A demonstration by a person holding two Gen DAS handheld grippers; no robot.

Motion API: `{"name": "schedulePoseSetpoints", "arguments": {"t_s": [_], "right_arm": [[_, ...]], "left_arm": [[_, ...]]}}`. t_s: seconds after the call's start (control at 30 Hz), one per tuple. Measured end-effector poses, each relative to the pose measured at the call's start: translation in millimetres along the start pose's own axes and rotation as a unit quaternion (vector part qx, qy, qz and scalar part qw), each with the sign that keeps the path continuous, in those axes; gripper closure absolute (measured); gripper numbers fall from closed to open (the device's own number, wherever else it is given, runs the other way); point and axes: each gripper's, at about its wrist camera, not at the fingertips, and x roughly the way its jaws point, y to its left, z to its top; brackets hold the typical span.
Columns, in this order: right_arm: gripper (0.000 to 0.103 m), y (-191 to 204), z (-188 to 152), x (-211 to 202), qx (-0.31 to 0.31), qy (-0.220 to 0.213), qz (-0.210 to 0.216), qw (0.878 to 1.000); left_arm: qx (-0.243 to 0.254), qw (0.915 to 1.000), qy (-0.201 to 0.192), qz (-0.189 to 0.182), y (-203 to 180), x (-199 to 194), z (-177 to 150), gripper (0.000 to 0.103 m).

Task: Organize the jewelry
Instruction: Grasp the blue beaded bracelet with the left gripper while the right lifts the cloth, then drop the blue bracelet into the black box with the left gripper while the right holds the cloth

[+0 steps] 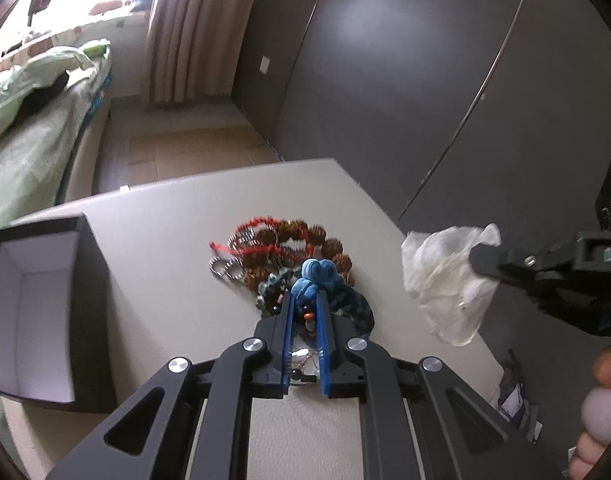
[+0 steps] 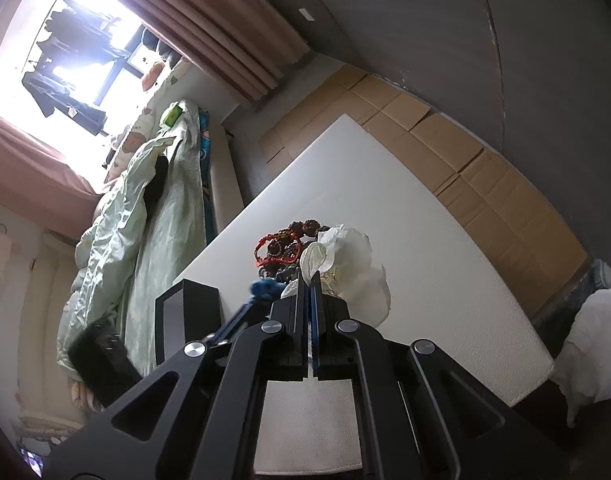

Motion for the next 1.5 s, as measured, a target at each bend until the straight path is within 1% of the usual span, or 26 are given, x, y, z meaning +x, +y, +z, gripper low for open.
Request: {"name": "schedulePoseSetpoints", "arguments": {"t_s": [0.2,0.43,0.73,0.83,1.03,1.23,1.37,1.5], "right_arm": [[0.1,10,-8,1,-0.018,0.001,0.001,1.0],[0.1,24,-19,3,-0.037,0.004,0.005,0.999],[0.1,38,-32,1,-0.05,-0.003,0.019,0.999],[0.1,45,-35,0,-0.057,-0.007,0.028,0.998],[0.1,66,-43,5,-0.076,-0.007,0.047,0.996],[0.1,92,-52,15,-0.1,-0.002,0.068,0.993],[0.1,106,-59,22,-0.11,-0.001,0.079,0.991],[0.1,119,-62,30,-0.119,-0.004,0.085,0.989]], "left_arm": [[0.005,0.9993,-0.033,0.017,0,-32,4,0.095],[0.006,0.9975,-0.062,0.032,0,-67,2,0.095],[-0.017,0.9962,-0.083,0.018,19,-111,3,0.095],[-0.025,0.9951,-0.093,0.023,27,-125,2,0.095],[-0.043,0.9918,-0.108,0.052,46,-145,2,0.095],[-0.074,0.9873,-0.109,0.088,71,-156,0,0.095],[-0.083,0.9844,-0.11,0.11,85,-158,3,0.095],[-0.087,0.9839,-0.106,0.116,92,-153,6,0.095]]}}
